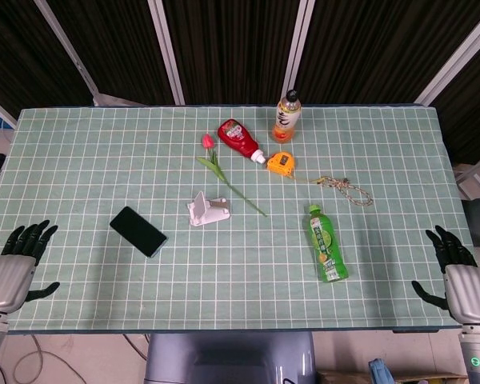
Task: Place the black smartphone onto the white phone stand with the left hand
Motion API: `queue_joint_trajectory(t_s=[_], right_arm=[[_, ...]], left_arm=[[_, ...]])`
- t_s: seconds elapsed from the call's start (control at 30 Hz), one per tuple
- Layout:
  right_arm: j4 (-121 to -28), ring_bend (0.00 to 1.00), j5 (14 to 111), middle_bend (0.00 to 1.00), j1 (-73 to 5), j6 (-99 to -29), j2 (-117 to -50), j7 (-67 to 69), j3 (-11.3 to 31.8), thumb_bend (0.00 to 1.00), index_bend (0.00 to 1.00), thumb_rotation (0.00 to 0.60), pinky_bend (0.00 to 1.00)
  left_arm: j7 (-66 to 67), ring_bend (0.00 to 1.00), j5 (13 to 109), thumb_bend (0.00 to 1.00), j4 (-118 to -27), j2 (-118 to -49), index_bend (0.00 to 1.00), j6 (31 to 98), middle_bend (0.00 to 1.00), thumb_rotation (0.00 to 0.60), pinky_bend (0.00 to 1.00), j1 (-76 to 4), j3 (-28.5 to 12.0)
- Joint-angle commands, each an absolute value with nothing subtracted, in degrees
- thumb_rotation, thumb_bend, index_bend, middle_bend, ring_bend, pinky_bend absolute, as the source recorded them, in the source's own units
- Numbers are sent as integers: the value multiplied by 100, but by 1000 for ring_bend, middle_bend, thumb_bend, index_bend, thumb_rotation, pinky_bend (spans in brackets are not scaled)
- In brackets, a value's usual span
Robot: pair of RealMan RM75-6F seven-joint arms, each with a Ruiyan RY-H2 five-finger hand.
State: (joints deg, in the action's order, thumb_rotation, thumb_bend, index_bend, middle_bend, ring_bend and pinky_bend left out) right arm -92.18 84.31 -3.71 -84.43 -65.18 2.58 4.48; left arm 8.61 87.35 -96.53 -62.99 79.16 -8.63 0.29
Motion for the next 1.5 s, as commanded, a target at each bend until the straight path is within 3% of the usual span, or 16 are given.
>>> queue_joint_trajectory(t_s=[0.03, 0.2, 0.5, 0.7, 1.0, 1.5], right_arm=[[-9208, 0, 8425, 47, -379, -8430, -6518, 259, 451, 321, 99, 600, 187], [-9196, 0, 8380, 47, -407, -8375, -6519, 268, 471, 322, 100, 600, 187], [-9234, 0, 8330, 47, -419, -8357, -6528, 192, 488, 322, 100, 600, 187], [-9243, 0, 8304, 47, -421, -8352, -6531, 182, 498, 322, 101, 600, 187], [-9253, 0, 8280, 47, -424, -8346, -6534, 174, 506, 323, 101, 600, 187], [-9254, 0, 8258, 47, -428, -8344, -6544, 157, 515, 324, 102, 600, 187]], left_arm=[[1093, 0, 8788, 89, -9721, -6275, 0, 7767, 0, 600, 0, -1018, -26], [1675, 0, 8694, 89, -9763, -6267, 0, 7109, 0, 600, 0, -1587, -282], [2362, 0, 7846, 89, -9472, -6426, 0, 5096, 0, 600, 0, -2896, -627], [2766, 0, 7477, 90, -9190, -6629, 51, 4344, 12, 600, 0, -3463, -689], [3227, 0, 6939, 93, -8615, -7117, 105, 3835, 88, 600, 0, -4010, -601], [3341, 0, 6648, 130, -7972, -7710, 192, 3744, 173, 600, 0, -4333, -304]])
